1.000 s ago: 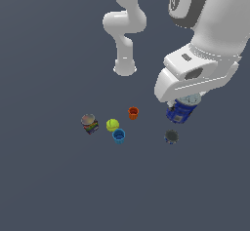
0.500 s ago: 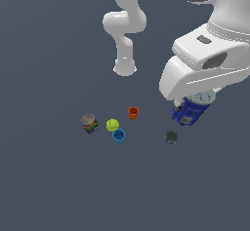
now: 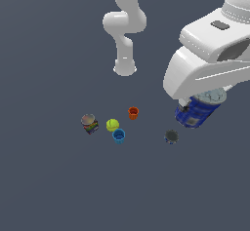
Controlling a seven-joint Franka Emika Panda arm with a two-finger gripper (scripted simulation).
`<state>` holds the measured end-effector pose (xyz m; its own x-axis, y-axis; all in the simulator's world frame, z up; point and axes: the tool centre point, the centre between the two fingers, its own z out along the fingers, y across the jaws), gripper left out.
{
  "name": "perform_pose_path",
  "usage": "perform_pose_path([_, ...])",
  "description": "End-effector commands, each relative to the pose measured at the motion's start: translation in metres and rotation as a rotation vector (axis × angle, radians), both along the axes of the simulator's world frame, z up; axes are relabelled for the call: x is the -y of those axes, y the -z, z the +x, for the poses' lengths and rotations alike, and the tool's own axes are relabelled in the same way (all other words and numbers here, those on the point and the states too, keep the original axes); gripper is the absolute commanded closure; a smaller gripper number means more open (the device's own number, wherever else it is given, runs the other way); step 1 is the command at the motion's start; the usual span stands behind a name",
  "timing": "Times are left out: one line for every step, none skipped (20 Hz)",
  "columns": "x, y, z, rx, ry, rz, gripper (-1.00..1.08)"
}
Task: Pick up a designated object from a clutter of objects.
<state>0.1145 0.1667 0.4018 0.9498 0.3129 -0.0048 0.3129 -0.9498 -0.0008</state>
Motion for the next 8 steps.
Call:
perform_pose_path([0.0,-0.0061,0.003,0.005,0.0,0.001,1.08])
perform_pose_path([0.0001,-0.007,0.0037,0.005,0.0,0.001,1.08])
perform_pose_path([0.0001,-0.0077,0.0043,0.005,0.0,0.001,1.08])
perform_pose_path([0.0001,-0.0081,0.0047,0.005,0.0,0.001,1.08])
perform_pose_path([0.0001,-0.0085,0.0051,0.005,0.0,0.001,1.08])
perform_pose_path([-0.0002,-0.0087,0.0051,0.005,0.0,0.001,1.08])
perform_pose_path([-0.0003,-0.0087,0.0052,0.005,0.0,0.001,1.08])
perform_pose_path([-0.0003,-0.0086,0.0052,0.005,0.0,0.001,1.08])
